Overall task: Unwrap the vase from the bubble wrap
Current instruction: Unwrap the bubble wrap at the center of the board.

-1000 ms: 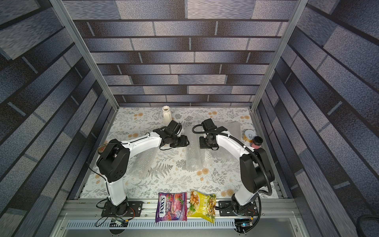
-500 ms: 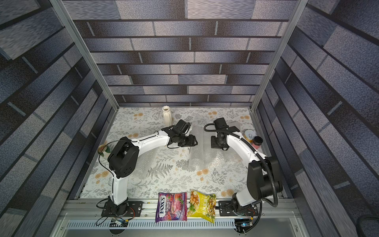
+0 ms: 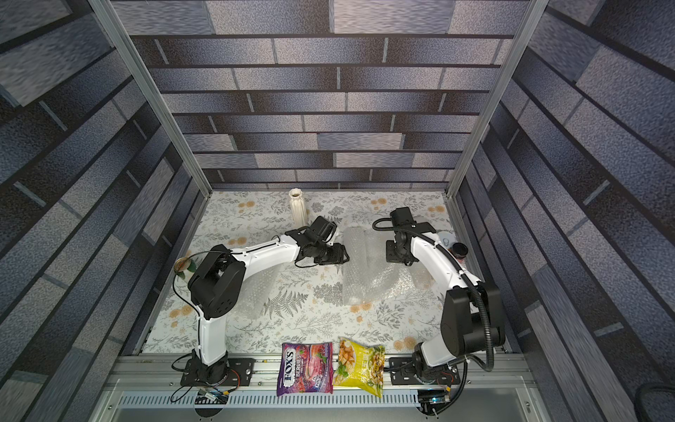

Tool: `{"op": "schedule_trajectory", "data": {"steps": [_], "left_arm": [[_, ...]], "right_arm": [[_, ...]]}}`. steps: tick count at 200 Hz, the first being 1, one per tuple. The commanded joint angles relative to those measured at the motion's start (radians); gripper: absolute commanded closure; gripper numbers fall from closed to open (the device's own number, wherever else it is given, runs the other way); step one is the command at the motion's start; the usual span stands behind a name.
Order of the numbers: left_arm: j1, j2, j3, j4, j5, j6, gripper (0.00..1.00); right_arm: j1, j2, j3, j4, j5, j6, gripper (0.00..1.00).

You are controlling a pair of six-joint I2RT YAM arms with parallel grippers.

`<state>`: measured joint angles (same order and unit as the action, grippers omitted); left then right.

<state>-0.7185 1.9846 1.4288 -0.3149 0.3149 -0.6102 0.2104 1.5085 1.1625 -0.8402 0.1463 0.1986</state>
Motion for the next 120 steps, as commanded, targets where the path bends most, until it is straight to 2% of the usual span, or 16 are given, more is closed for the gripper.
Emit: {"op": "schedule_trajectory", "data": {"steps": [1, 45, 120], "left_arm": [[-0.004, -0.026, 0.008, -0.026, 0.016, 0.000, 0.41], [-0.007, -0.024, 0.023, -0.027, 0.032, -0.003, 0.41], [-0.014, -0.102, 0.016, -0.024, 0.017, 0.011, 0.40]], "right_arm": [[-0.024, -0.022, 0.033, -0.041, 0.055, -0.020, 1.00], [-0.075, -0.056, 0.043, -0.061, 0.080, -0.038, 1.00], [-0.118, -0.117, 0.097, -0.091, 0.098, -0.058, 1.00]]}}
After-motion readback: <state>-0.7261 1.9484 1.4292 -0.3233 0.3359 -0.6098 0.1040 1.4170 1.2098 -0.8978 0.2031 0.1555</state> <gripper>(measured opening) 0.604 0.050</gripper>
